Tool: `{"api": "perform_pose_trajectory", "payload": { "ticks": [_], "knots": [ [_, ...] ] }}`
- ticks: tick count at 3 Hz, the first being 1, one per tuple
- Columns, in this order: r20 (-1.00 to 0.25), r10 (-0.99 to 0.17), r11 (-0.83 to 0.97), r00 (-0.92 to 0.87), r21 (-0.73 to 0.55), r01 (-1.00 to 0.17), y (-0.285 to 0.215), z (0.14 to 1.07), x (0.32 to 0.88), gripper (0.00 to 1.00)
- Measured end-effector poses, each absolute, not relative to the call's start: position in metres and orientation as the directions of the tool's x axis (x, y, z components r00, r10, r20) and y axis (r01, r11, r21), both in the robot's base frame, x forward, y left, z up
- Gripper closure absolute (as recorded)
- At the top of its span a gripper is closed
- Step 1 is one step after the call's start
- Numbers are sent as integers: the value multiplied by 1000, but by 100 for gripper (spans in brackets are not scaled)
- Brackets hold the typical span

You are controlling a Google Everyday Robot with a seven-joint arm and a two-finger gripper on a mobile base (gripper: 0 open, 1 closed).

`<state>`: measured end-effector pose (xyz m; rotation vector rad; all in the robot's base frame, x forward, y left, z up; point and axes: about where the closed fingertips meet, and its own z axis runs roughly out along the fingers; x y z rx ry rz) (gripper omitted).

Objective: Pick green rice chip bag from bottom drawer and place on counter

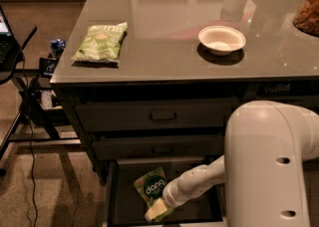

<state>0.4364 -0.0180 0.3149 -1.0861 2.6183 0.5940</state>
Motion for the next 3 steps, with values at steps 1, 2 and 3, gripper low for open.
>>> {"api": "perform_pose_trajectory", "payload": {
  "ticks": [1, 2, 3],
  "knots": [
    [-369, -572, 668, -733, 308, -677, -15, 296, 451, 0],
    [-369, -572, 668, -733, 308, -677, -15, 296, 451, 0],
    [-384, -574, 665, -724, 299, -685, -13, 294, 452, 0]
  ]
}}
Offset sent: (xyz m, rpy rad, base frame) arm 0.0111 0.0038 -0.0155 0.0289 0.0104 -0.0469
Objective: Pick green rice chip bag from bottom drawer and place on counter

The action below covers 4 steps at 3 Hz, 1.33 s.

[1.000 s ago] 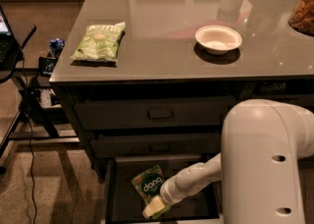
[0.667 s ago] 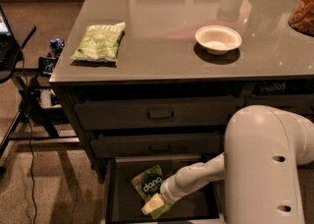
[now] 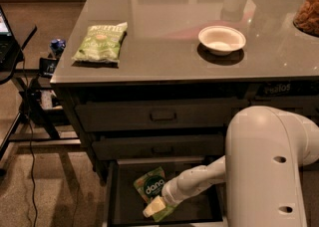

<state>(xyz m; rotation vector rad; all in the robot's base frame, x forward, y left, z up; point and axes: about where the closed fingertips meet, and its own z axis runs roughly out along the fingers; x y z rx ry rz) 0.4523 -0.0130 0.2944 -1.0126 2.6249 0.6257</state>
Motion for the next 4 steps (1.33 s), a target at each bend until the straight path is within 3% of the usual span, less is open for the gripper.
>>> {"api": "perform_pose_trajectory", "payload": {
  "ticks": [4],
  "knots": [
    [-362, -508, 744, -782, 272, -610, -18, 224, 493, 0]
  ]
}}
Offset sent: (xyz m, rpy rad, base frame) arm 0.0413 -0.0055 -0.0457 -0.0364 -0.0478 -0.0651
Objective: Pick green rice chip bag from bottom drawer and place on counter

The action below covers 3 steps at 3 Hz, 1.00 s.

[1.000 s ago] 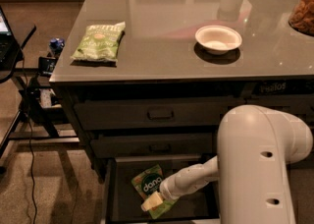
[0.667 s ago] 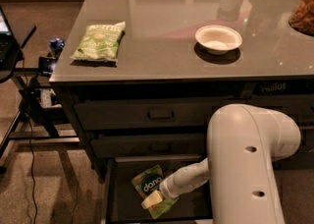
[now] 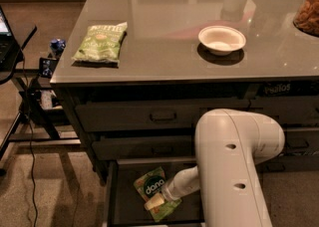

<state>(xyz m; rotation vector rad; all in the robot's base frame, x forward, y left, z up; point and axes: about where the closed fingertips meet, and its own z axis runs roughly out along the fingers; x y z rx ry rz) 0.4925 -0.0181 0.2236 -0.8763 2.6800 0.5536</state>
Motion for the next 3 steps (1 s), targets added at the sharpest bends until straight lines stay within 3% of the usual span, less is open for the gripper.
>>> {"api": "perform_pose_trajectory", "payload": {
  "ticks": [3],
  "knots": [
    [-390, -498, 741, -775, 272, -613, -2, 184, 495, 0]
  ]
}}
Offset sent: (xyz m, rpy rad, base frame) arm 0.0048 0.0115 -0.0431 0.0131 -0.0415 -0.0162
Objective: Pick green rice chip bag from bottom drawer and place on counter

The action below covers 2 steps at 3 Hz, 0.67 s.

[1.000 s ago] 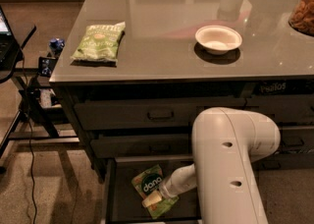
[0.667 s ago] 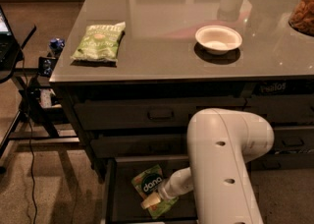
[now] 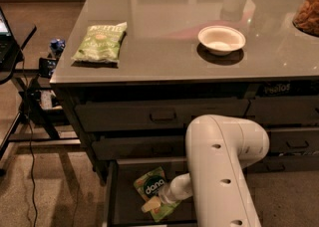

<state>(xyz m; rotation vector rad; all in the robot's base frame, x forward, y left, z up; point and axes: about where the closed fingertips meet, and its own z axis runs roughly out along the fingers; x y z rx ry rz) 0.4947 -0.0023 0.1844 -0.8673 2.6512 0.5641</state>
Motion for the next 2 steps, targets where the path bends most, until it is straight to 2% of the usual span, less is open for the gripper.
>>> {"api": "perform_pose_trajectory", "payload": {
  "ticks": [2],
  "knots": [
    [-400, -483, 740, -779, 289, -607, 9, 165, 499, 0]
  ]
}}
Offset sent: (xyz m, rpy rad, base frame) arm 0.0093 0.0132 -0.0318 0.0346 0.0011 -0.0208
